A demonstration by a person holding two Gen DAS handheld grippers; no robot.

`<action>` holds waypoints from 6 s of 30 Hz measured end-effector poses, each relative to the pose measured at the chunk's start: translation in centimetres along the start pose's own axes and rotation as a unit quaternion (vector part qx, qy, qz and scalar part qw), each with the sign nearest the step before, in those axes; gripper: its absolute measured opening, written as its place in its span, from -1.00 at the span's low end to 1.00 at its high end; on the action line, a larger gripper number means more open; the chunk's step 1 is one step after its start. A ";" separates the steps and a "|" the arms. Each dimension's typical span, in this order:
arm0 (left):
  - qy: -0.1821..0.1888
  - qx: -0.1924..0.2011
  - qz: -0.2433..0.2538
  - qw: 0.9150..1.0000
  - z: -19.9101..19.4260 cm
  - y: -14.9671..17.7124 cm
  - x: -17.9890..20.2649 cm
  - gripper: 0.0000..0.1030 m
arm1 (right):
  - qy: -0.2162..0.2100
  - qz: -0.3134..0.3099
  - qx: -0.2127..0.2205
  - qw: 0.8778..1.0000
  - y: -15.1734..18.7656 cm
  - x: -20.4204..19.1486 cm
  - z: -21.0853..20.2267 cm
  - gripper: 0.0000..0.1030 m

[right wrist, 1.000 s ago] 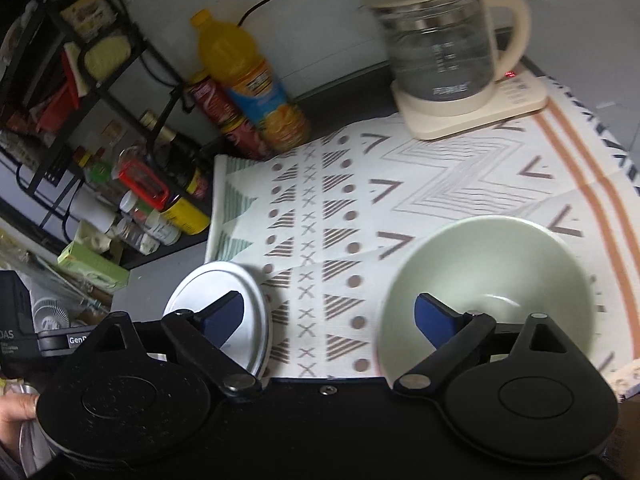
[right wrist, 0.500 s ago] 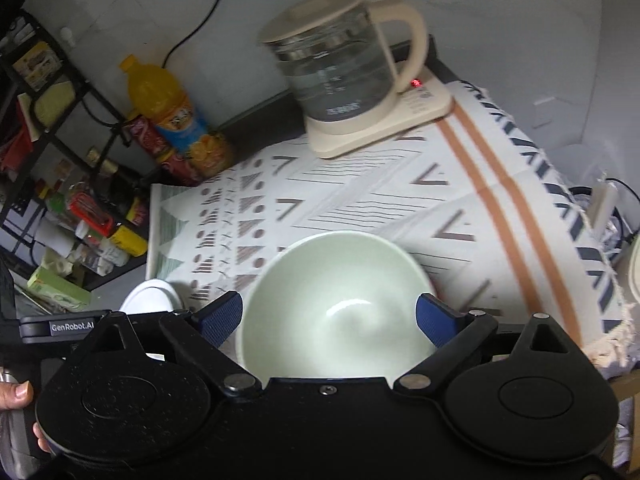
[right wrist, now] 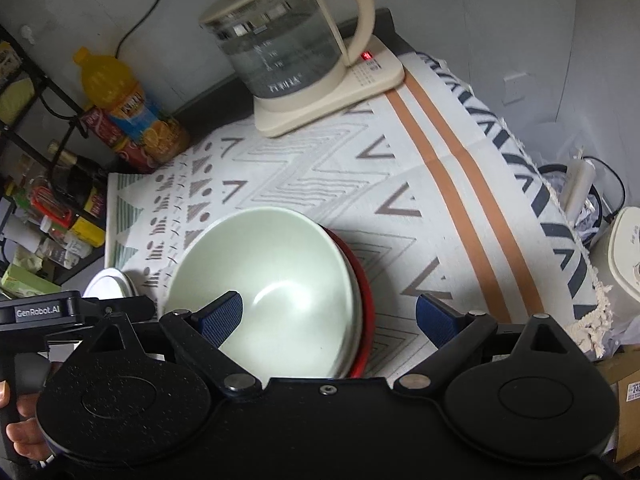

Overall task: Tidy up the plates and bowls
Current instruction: 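Move both grippers to the red bowl stack and grip its rim, then lift the bowl stack with both grippers toward the plate stack, then lower the bowl stack with both grippers onto the 'BAKERY' plate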

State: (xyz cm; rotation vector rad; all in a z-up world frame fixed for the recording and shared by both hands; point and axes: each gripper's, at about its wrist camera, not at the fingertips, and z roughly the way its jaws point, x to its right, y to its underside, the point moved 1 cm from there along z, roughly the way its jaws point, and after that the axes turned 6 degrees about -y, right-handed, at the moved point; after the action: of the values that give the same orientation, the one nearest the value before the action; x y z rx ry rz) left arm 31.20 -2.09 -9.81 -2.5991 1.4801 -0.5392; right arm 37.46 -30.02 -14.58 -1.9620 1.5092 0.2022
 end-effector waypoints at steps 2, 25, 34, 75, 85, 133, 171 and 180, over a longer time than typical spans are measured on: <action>0.001 -0.005 -0.012 1.000 0.5 0.1 -0.1 0.65 | 0.000 -0.003 -0.007 1.000 0.2 0.2 0.6 0.82; 0.024 -0.038 -0.103 0.994 4.4 1.3 0.8 -0.38 | -0.039 0.015 -0.090 0.995 -0.1 3.5 5.4 -0.45; 0.008 -0.056 -0.120 0.991 4.8 2.1 1.1 -0.40 | -0.056 0.010 -0.106 0.993 -0.1 3.9 5.6 -0.42; 0.064 -0.041 -0.090 0.993 3.2 0.4 -2.0 -0.40 | -0.046 0.063 -0.073 0.994 1.5 2.3 6.0 -0.40; 0.068 -0.057 -0.072 0.993 4.7 0.0 -1.7 -0.32 | -0.040 0.085 -0.060 0.994 1.8 2.3 5.9 -0.40; 0.052 0.043 -0.158 0.985 -8.1 -3.1 -19.6 -0.33 | -0.117 -0.029 -0.066 0.991 0.6 -18.0 9.1 -0.40; 0.047 -0.003 -0.164 0.985 -6.3 -3.2 -29.5 -0.32 | -0.091 0.008 -0.119 0.989 5.0 -23.8 14.9 -0.40; 0.053 -0.001 -0.174 0.983 -6.0 -2.9 -30.0 -0.33 | -0.083 0.015 -0.110 0.990 5.0 -24.0 14.9 -0.37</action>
State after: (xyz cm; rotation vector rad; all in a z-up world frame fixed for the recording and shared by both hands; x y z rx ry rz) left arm 17.54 25.39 -11.02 -2.8872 1.0488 -0.7188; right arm 28.89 -2.77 -16.47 -2.0358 1.4585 0.5515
